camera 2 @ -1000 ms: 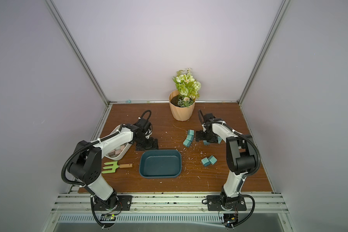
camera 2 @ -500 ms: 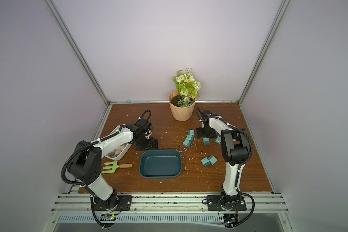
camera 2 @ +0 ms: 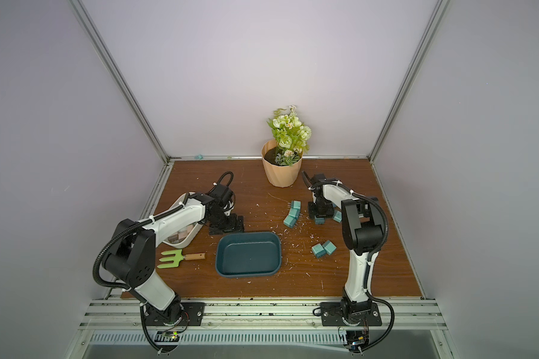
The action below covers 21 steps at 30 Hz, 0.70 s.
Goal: Place the plugs by color into the storage box
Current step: Pick up the plug from the center of the board.
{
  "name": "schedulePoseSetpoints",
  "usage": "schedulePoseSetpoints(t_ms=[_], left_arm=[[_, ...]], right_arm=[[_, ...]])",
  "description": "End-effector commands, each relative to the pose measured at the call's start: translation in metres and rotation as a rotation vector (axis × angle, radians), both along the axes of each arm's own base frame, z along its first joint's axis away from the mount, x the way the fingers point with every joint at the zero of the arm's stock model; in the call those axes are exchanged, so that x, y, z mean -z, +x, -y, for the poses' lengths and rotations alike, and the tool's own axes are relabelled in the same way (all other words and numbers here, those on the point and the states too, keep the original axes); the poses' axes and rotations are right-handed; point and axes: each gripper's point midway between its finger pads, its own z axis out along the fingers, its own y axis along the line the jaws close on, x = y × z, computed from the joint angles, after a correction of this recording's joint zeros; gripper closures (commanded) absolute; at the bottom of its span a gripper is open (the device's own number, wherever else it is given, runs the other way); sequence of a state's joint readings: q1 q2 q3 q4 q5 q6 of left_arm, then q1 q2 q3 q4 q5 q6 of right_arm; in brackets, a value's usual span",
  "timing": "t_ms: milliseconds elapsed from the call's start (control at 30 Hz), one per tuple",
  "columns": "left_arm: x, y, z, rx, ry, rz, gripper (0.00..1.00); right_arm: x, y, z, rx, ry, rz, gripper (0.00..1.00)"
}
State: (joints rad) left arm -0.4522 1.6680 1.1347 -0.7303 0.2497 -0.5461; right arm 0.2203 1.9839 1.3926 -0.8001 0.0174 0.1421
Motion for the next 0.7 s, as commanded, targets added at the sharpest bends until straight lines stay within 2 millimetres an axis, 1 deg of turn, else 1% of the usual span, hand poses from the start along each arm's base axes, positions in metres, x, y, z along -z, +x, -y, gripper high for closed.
schedulePoseSetpoints(t_ms=[0, 67, 133, 200, 267, 333, 433, 500, 667], left_arm=[[-0.009, -0.002, -0.001, -0.007, 0.004, 0.015, 0.04], [-0.014, 0.002, -0.006, -0.013, 0.014, 0.018, 0.04], [-0.022, 0.008, -0.013, -0.035, 0.007, 0.029, 0.04], [-0.033, 0.016, -0.021, -0.075, -0.031, 0.048, 0.04], [-0.044, 0.022, -0.026, -0.102, -0.064, 0.067, 0.04], [-0.052, 0.027, -0.032, -0.119, -0.069, 0.082, 0.04], [-0.061, 0.031, -0.035, -0.121, -0.053, 0.102, 0.04], [-0.064, 0.033, -0.040, -0.137, -0.028, 0.116, 0.04], [-0.072, 0.037, -0.059, -0.209, 0.022, 0.153, 0.05]], right_arm=[[-0.002, -0.012, 0.005, -0.007, -0.017, -0.020, 0.52], [-0.015, -0.010, 0.001, 0.005, 0.010, 0.008, 0.57], [-0.034, -0.004, -0.003, 0.022, 0.041, 0.052, 0.59], [-0.057, 0.000, -0.009, 0.028, 0.067, 0.090, 0.60], [-0.077, 0.000, -0.017, 0.018, 0.080, 0.114, 0.61], [-0.096, -0.004, -0.029, -0.001, 0.096, 0.136, 0.62], [-0.121, -0.019, -0.061, -0.050, 0.134, 0.161, 0.62], [-0.134, -0.034, -0.089, -0.093, 0.156, 0.174, 0.62], [-0.151, -0.081, -0.163, -0.197, 0.231, 0.189, 0.65]])
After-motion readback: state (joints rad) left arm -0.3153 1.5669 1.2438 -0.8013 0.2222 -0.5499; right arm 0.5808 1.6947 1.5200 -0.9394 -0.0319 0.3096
